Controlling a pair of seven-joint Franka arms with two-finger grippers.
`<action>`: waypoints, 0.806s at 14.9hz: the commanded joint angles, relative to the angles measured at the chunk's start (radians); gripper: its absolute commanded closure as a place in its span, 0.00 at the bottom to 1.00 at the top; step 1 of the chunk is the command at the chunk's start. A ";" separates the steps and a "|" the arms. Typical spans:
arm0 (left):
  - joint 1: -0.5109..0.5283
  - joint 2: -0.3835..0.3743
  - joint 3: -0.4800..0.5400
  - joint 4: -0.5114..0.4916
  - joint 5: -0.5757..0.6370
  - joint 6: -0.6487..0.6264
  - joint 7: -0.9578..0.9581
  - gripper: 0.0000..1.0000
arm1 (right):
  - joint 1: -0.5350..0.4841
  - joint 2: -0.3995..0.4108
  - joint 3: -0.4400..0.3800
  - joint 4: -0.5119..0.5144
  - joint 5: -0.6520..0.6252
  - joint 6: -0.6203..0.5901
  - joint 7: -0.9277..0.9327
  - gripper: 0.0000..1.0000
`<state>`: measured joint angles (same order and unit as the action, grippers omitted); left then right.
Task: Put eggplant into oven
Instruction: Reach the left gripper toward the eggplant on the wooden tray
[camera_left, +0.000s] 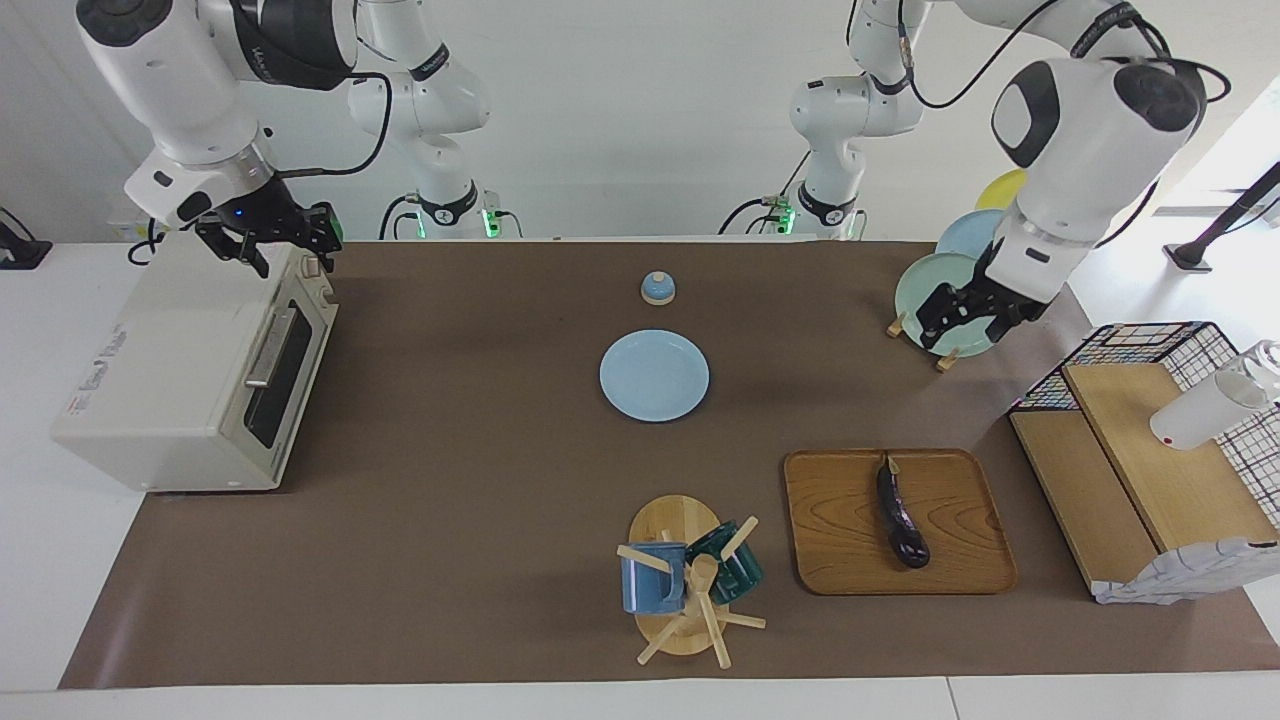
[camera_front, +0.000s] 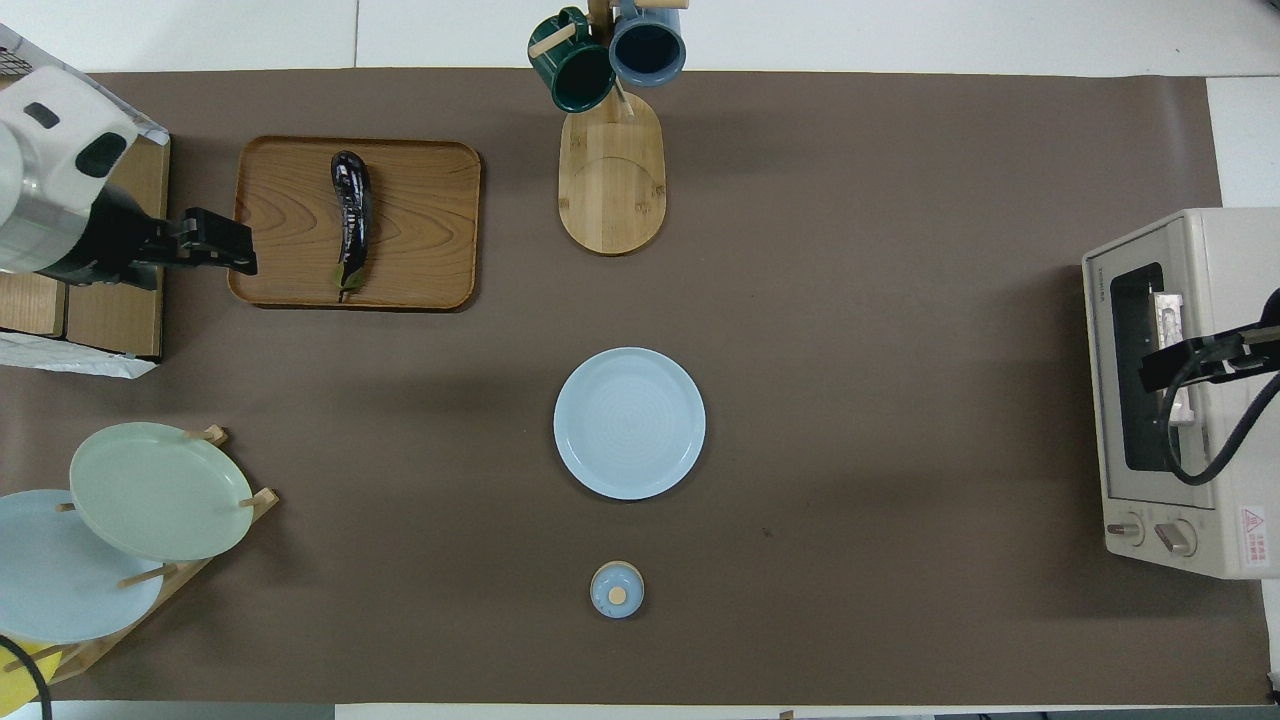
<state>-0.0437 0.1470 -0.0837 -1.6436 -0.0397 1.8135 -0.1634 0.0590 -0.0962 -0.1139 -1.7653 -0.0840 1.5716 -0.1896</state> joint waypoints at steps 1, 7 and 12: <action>-0.018 0.130 0.007 0.011 -0.008 0.143 -0.002 0.00 | -0.008 -0.025 -0.003 -0.043 0.029 0.047 0.001 1.00; -0.059 0.328 0.009 0.016 0.004 0.384 0.053 0.00 | -0.057 -0.042 -0.007 -0.166 -0.040 0.246 -0.016 1.00; -0.062 0.399 0.009 0.018 0.098 0.480 0.062 0.00 | -0.085 0.029 -0.009 -0.187 -0.086 0.295 -0.011 1.00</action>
<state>-0.1124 0.5410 -0.0853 -1.6416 0.0163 2.2851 -0.1212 -0.0129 -0.0855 -0.1215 -1.9382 -0.1543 1.8401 -0.1959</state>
